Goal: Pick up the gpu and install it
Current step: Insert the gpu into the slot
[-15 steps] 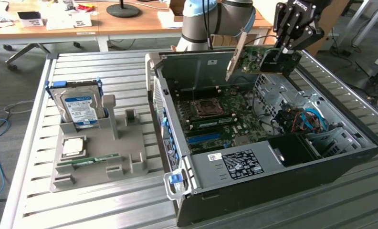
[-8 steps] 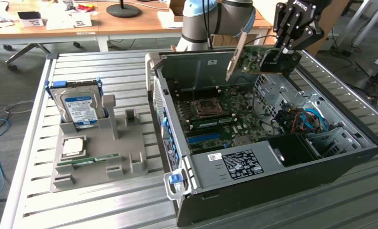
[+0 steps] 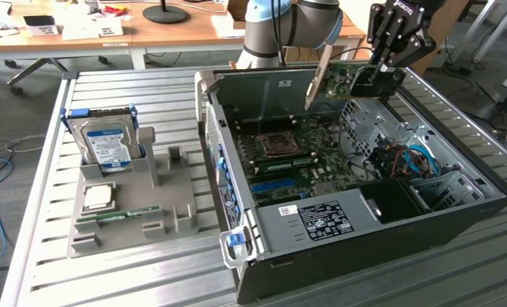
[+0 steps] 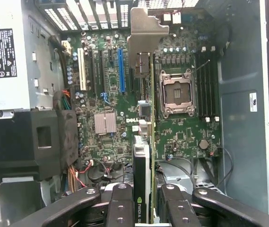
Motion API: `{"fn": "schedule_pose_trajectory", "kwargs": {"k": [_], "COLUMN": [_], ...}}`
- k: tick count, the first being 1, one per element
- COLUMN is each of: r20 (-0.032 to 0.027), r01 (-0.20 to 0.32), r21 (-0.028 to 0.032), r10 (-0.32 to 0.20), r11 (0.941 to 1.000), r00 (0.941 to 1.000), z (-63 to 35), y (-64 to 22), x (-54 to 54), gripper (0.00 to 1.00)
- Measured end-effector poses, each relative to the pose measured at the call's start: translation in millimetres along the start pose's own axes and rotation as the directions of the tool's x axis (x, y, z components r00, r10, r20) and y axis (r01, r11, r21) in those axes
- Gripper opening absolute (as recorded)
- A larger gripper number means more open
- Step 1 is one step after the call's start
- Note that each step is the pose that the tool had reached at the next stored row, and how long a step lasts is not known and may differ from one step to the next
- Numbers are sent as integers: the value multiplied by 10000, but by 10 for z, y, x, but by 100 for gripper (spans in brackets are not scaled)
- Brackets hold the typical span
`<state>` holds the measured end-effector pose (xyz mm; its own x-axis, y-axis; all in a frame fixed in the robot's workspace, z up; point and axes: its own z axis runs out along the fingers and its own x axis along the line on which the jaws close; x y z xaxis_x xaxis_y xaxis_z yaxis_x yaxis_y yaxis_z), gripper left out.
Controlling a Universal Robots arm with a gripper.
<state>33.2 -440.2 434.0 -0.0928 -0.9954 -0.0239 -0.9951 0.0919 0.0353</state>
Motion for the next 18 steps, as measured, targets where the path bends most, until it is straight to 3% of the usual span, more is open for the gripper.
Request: {"fn": "schedule_pose_trajectory", "kwargs": {"k": [12,18], "r20": [1,6], "r01": [-1,30], "r21": [12,71], "r10": [1,-30], "r11": [10000,10000], "r00": [10000,10000], "z": [5,10], "y": [1,2], "x": [0,0], "gripper": [27,27]}}
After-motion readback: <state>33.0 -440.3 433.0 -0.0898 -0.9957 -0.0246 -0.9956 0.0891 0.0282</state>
